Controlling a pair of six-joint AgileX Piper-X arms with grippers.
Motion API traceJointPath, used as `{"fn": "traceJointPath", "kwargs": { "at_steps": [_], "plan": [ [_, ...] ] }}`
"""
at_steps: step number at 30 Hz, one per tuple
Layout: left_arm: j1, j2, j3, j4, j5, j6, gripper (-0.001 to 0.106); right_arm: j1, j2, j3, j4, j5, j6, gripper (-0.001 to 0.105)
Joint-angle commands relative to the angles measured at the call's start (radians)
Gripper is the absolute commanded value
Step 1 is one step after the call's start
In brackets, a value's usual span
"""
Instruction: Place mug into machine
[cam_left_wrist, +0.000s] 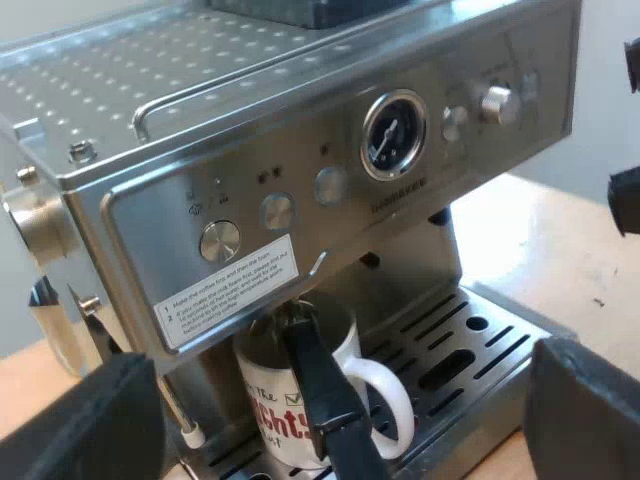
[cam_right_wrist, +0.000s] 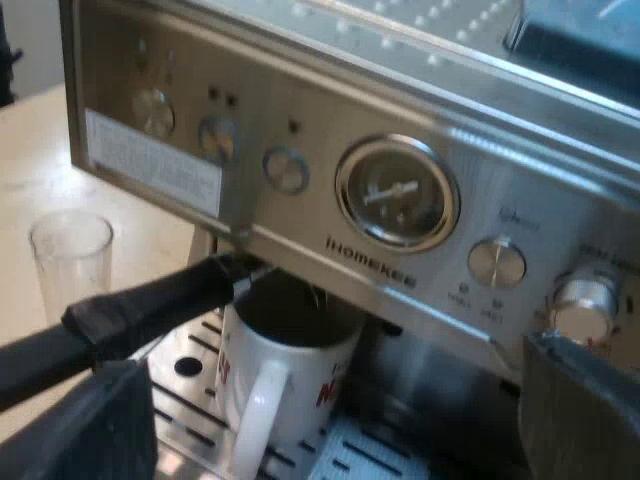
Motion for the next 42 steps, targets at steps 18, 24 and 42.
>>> {"fn": "traceJointPath", "kwargs": {
  "at_steps": [18, 24, 42],
  "plan": [
    [0.183, -0.001, 0.000, -0.017, -0.035, 0.008, 0.079, -0.513, -0.211, 0.001, 0.257, -0.257, 0.106, 0.086],
    [0.358, -0.001, 0.000, -0.017, 0.102, -0.035, 0.079, -0.708, -0.288, 0.015, 0.315, -0.342, 0.122, 0.086],
    [0.416, -0.163, 0.000, -0.009, 0.114, -0.068, 0.079, -1.099, -0.588, 0.140, 0.351, -0.522, 0.122, 0.086]
  ]
}}
